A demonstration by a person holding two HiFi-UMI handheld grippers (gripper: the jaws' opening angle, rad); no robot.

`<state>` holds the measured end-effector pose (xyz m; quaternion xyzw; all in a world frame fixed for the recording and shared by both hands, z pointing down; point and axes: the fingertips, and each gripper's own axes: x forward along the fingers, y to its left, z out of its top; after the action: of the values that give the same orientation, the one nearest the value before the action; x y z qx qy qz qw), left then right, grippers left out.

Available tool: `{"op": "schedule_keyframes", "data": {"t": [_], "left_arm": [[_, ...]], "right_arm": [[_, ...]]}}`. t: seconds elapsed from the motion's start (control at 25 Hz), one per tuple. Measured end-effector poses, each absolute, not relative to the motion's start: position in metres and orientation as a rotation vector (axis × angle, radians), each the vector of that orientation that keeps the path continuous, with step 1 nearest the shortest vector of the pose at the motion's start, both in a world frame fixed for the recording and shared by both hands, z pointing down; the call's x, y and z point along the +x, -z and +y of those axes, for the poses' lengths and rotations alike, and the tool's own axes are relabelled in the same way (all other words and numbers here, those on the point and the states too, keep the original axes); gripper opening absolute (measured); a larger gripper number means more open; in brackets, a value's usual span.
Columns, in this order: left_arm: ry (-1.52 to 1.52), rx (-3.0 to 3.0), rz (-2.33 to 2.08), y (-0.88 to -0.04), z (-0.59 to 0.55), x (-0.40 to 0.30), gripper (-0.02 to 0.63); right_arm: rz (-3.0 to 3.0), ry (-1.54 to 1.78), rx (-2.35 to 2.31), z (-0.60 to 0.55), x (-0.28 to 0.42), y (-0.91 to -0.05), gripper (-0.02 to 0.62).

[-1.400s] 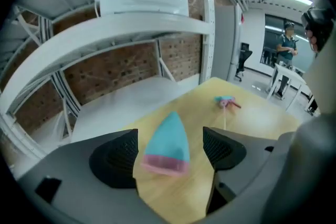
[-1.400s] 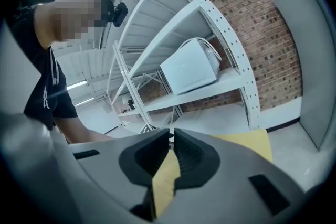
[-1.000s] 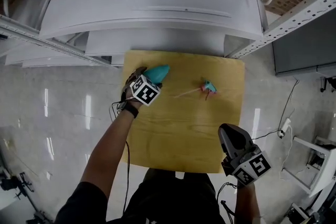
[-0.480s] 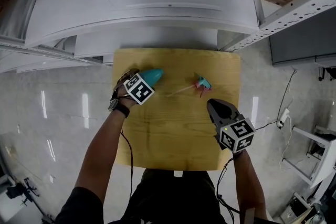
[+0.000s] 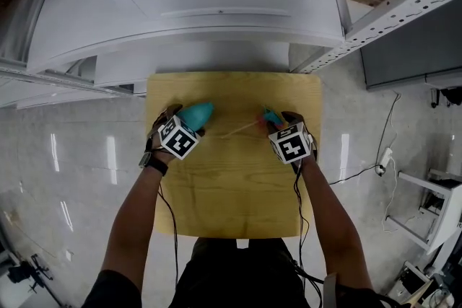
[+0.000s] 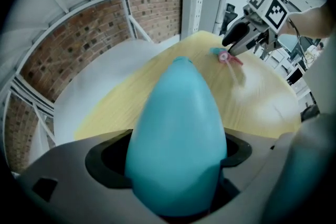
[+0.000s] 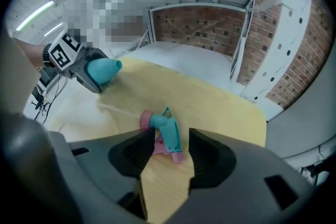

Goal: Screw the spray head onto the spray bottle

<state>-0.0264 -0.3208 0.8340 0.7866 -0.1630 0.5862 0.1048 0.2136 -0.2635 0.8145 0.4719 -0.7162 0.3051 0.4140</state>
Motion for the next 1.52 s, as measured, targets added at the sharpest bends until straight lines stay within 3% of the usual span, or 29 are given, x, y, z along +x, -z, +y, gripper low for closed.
{"op": "schedule_keyframes", "data": {"t": [0.28, 0.44, 0.76, 1.0, 1.24, 1.52], "left_arm": [[-1.533, 2.379, -0.553, -0.816, -0.297, -0.026, 0.456], [-1.282, 2.483, -0.598, -0.765, -0.272, -0.01, 0.456], [-0.72, 2.642, -0.542, -0.594, -0.183, 0.028, 0.456], [-0.568, 2.655, -0.494, -0.515, -0.134, 0.047, 0.457], [-0.574, 2.742, -0.53, -0.477, -0.11, 0.052, 0.456], [-0.54, 2.835, -0.52, -0.447, -0.088, 0.072, 0.457]], "right_arm": [[-1.81, -0.751, 1.13, -0.258, 0.208, -0.817, 0.155], [-1.883, -0.685, 1.183, -0.249, 0.212, -0.775, 0.152], [-2.033, -0.121, 1.371, -0.209, 0.215, -0.508, 0.152], [-1.933, 0.555, 1.367, -0.176, 0.198, -0.323, 0.152], [-1.818, 0.75, 1.344, -0.135, 0.178, -0.275, 0.152], [-1.878, 0.834, 1.221, -0.109, 0.134, -0.28, 0.152]]}}
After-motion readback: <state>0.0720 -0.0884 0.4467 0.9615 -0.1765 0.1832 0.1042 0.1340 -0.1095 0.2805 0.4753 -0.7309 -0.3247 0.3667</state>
